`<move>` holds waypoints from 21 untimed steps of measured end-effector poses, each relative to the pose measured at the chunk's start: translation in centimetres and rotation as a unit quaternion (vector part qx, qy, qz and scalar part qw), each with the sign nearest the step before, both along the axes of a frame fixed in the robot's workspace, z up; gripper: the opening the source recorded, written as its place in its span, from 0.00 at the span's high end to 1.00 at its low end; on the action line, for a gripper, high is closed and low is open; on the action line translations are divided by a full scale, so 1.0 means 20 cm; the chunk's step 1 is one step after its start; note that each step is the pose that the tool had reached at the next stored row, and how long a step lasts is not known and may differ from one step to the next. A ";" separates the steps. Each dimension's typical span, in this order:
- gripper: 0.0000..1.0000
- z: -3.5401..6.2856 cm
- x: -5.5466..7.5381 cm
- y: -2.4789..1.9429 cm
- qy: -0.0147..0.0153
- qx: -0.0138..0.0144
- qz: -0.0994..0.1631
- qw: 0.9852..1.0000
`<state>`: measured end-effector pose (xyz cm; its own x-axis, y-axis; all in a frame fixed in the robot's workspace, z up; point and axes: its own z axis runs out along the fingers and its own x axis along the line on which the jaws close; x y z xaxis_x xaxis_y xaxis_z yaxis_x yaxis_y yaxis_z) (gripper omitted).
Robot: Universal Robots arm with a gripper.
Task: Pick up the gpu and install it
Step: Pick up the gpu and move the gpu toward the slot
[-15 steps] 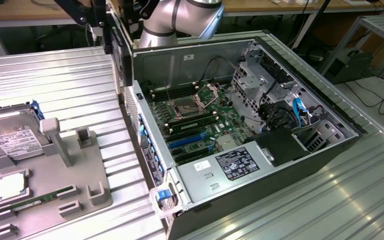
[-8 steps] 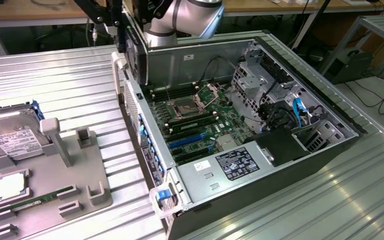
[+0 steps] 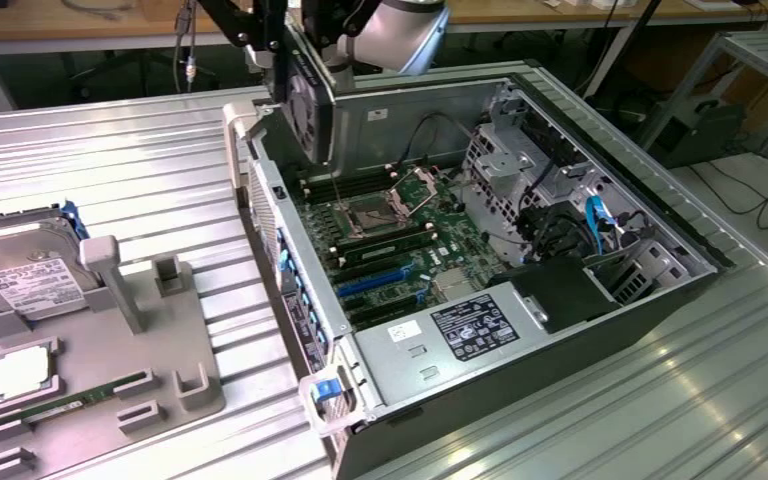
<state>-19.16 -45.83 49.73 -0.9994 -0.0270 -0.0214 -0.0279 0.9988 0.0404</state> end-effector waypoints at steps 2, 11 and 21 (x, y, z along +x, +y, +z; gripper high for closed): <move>0.72 -0.001 0.03 0.000 0.000 0.000 0.000 1.000; 0.72 -0.013 0.18 0.000 -0.002 0.000 0.000 1.000; 0.72 -0.021 0.37 0.003 -0.002 0.000 0.000 1.000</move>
<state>-11.86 -45.76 49.31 -0.9993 -0.0273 -0.0262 -0.0283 0.9988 0.0402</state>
